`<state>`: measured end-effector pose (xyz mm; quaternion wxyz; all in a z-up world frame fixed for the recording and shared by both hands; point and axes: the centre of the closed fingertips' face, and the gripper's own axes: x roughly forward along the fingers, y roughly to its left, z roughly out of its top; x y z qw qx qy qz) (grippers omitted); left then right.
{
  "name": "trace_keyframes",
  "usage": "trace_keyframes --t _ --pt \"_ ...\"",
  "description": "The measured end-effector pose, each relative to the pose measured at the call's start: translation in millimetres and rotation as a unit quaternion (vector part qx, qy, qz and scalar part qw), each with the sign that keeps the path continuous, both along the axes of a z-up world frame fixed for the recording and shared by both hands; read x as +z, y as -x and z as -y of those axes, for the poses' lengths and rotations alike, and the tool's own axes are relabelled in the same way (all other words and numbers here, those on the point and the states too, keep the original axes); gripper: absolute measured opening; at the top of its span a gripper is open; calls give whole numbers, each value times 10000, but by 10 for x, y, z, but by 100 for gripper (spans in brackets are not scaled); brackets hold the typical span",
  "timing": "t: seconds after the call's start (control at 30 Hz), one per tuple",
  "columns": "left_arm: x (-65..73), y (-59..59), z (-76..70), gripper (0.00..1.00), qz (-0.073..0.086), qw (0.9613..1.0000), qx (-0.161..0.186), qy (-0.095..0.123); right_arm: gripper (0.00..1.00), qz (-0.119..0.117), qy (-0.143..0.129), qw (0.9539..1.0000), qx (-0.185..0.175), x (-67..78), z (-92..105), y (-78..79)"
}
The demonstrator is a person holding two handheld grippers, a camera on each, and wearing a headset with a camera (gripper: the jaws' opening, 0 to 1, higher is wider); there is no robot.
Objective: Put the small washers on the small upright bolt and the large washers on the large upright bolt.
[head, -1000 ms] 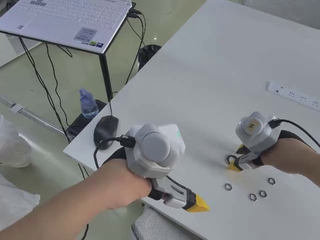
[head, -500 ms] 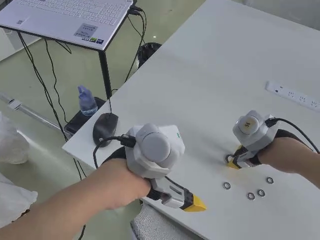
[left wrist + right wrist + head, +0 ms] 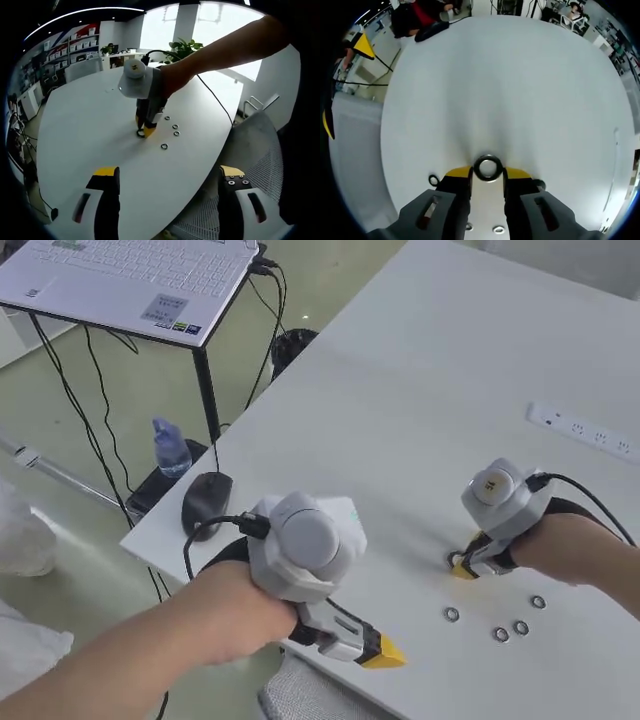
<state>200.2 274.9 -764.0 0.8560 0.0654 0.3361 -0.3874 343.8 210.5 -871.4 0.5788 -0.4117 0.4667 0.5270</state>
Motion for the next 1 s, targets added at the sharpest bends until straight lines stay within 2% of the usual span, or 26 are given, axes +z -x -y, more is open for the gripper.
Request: trace_keyframes --t 0.27,0.33,0.37,0.4,0.43,0.47,0.57,0.63,0.7,1.0 --pt "-6 16 0 79 -42 10000 -7 -13 26 20 24 9999 -127 3 -15 4" --pt "-13 23 -2 78 -59 10000 -22 -39 29 -84 2 9995 -299 6 -28 31" --pt "-12 27 0 78 -63 10000 -30 -38 28 7 80 9998 -161 -2 -15 10" --pt "-11 30 6 78 -70 10000 -31 -24 27 209 158 9996 62 -6 -5 -37" --pt "-11 31 10 77 -77 10000 -28 -13 27 95 136 9998 -126 -39 -16 -44" --pt "-17 33 10 77 -88 10000 -29 -21 26 93 129 9997 -174 -44 -14 -65" --pt "-21 36 11 76 -93 9999 -43 -42 25 112 110 9999 54 -33 -2 -76" --pt "-12 33 17 76 -95 9999 -31 -6 25 110 110 9989 435 -50 11 -86" --pt "-11 31 14 76 -96 10000 -27 -5 25 104 105 9990 410 -56 16 -83" --pt "-56 70 -1 73 -170 9998 -57 -55 26 60 100 9969 777 -82 32 -73"
